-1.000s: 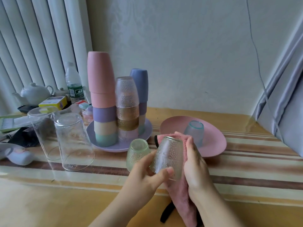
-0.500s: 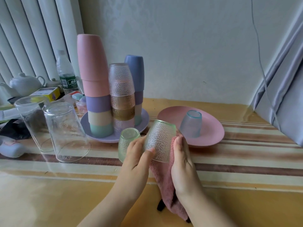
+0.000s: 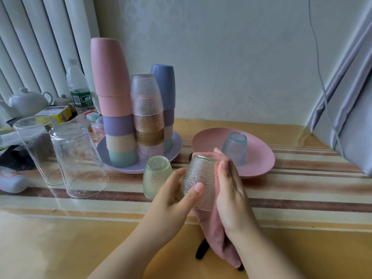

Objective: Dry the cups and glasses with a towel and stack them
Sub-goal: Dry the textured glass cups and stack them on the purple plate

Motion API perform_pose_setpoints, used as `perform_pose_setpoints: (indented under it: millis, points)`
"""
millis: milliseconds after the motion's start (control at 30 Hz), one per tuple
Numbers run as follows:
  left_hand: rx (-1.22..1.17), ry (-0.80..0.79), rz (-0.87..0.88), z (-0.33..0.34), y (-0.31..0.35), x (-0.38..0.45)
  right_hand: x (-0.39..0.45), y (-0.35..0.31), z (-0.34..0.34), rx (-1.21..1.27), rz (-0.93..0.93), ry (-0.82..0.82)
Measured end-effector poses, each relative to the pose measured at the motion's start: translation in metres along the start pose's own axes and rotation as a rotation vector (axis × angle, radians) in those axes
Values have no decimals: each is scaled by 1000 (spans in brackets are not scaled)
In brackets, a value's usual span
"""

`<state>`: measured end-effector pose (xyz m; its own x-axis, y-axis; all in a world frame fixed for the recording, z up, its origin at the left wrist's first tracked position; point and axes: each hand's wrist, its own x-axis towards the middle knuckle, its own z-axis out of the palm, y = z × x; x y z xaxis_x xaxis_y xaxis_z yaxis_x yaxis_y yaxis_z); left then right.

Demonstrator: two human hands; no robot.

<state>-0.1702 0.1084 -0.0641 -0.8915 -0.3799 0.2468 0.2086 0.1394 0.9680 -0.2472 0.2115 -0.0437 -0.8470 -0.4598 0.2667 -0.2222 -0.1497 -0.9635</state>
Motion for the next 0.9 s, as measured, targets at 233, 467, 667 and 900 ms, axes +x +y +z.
perform_pose_setpoints:
  millis: [233,467,667,900]
  points:
    - [-358,57,-144,3,-2,4,-1,-2,5,235,257,9]
    - [-11,243,49,2,-5,7,-5,-1,12,109,221,44]
    - [167,279,135,9,-7,-5,-8,2,12,73,141,70]
    - [184,97,8,-2,4,0,-11,-2,12,-29,89,26]
